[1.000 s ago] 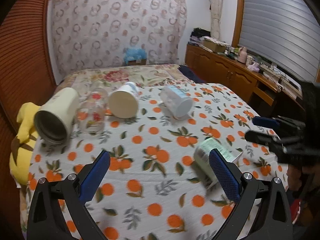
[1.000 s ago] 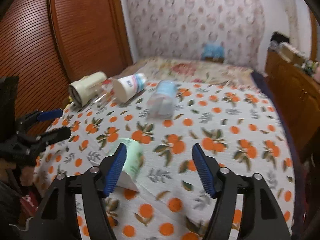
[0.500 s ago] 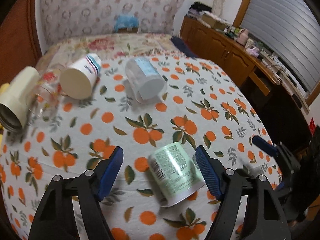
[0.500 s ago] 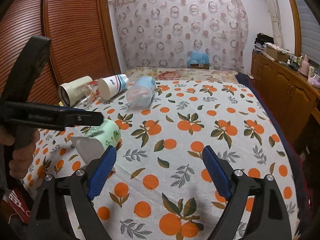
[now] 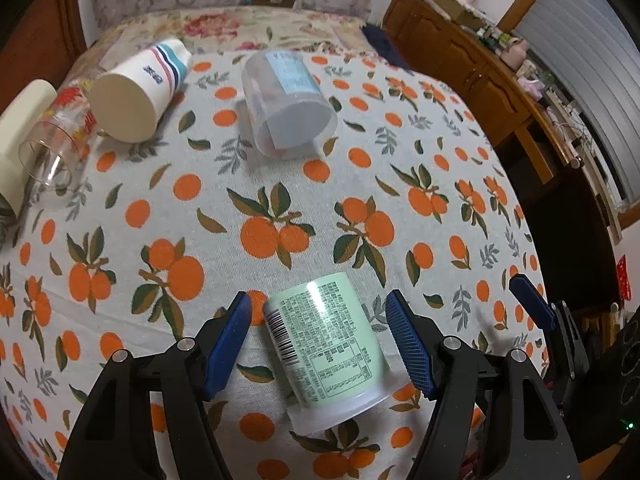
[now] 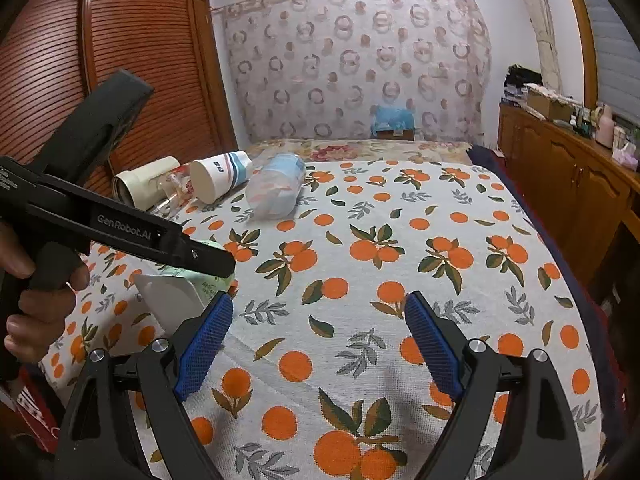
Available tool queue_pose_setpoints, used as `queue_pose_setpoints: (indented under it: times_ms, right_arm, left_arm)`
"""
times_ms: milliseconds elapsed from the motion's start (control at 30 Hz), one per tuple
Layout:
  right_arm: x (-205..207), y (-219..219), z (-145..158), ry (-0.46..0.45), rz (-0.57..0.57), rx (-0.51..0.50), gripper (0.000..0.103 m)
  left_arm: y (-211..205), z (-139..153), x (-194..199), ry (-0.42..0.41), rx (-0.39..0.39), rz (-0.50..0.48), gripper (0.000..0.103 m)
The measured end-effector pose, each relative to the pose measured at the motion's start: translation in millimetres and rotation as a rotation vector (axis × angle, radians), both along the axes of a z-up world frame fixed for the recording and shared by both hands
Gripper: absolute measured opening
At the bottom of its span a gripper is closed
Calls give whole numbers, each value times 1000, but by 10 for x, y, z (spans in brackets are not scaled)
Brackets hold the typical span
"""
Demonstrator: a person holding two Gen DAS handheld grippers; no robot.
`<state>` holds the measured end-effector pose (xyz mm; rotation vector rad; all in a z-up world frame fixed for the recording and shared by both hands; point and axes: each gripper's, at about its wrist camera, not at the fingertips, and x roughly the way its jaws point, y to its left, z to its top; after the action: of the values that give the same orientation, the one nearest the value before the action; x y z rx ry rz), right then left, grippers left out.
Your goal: Flip cup upside down
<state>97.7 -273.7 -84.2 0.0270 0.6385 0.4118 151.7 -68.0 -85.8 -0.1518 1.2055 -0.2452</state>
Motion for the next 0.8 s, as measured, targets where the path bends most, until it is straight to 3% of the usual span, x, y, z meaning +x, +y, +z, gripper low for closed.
queue_pose_setpoints:
  times_ms: [133,233,467,567,800]
  right_arm:
    - [7,-18,-11,3,-2,6,90]
    - [8,-20,-11,3,-2,6,89]
    - [11,-29,-12,6,-3,5,89]
    - [-1,-31,-21,7,-6,4,89]
    - [-6,-42,-29,11,-12,0,89]
  left_arm:
    - [-6,-49,36,41,-7,3,53]
    - [-2,-39,26,43,-37,0,52]
    - [3,206,-5,-124,32,-23,51]
    - [11,266,40,-226,100,-24,51]
    - [57,199,242,-311,141,-13,51]
